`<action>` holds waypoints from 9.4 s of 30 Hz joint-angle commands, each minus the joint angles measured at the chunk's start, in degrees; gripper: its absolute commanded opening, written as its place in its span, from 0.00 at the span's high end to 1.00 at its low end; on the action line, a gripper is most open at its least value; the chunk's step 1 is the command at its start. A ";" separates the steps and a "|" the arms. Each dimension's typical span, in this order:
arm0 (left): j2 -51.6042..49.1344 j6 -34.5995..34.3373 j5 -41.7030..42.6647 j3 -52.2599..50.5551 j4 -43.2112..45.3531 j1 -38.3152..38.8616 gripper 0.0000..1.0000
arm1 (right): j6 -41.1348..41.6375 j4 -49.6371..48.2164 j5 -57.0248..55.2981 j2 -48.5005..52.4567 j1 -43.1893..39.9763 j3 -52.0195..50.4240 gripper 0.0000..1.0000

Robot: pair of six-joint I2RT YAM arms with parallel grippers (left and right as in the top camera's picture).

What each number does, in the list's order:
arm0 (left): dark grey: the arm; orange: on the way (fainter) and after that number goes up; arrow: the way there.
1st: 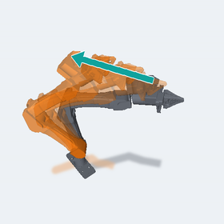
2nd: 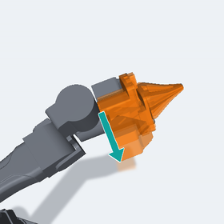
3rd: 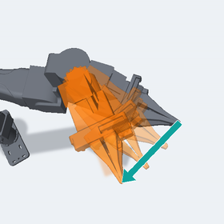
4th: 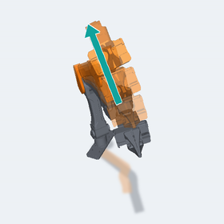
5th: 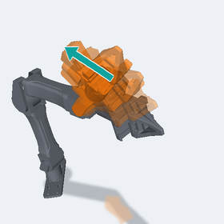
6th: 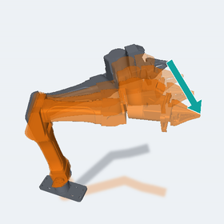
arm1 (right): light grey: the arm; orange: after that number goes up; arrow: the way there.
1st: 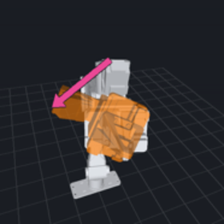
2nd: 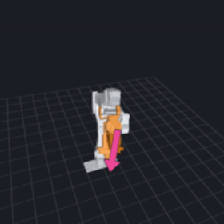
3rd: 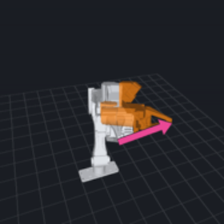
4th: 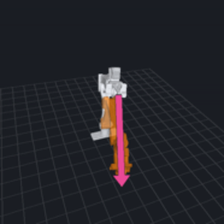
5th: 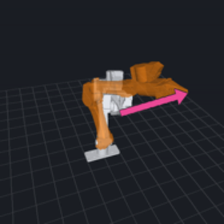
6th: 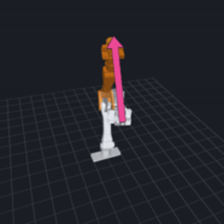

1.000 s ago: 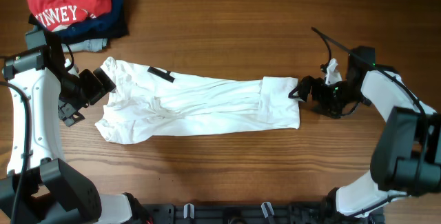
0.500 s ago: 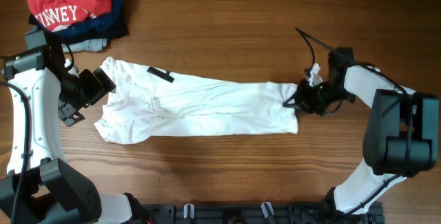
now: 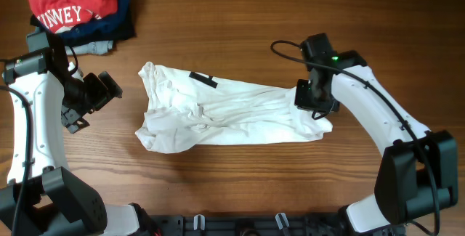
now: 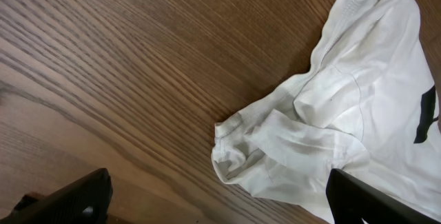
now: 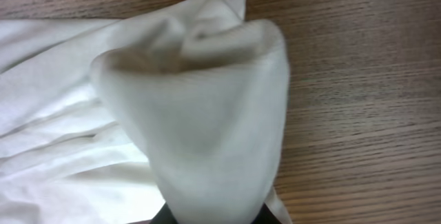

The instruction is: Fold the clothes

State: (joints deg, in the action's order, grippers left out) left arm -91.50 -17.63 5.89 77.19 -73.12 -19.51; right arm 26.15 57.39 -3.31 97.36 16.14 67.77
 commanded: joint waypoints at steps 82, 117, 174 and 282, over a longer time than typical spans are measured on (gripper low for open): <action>0.31 0.92 0.55 -0.15 -0.90 -0.11 0.00 | -25.38 -27.82 63.76 22.67 -6.62 -10.23 0.53; -33.64 24.22 31.17 -10.56 22.71 12.31 0.00 | -17.16 2.67 36.30 -19.17 -7.10 3.54 0.01; -29.29 -8.59 -2.10 39.78 -3.98 46.01 0.34 | -10.64 -5.75 25.97 -1.99 -7.15 1.11 0.01; -21.38 -5.11 -1.84 15.65 -1.81 12.11 0.18 | -10.69 5.40 36.61 17.22 6.86 33.11 0.78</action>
State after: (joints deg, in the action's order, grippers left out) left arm -112.68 -23.22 3.55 93.19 -75.13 -7.25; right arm 23.75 64.55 9.47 115.46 21.98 100.07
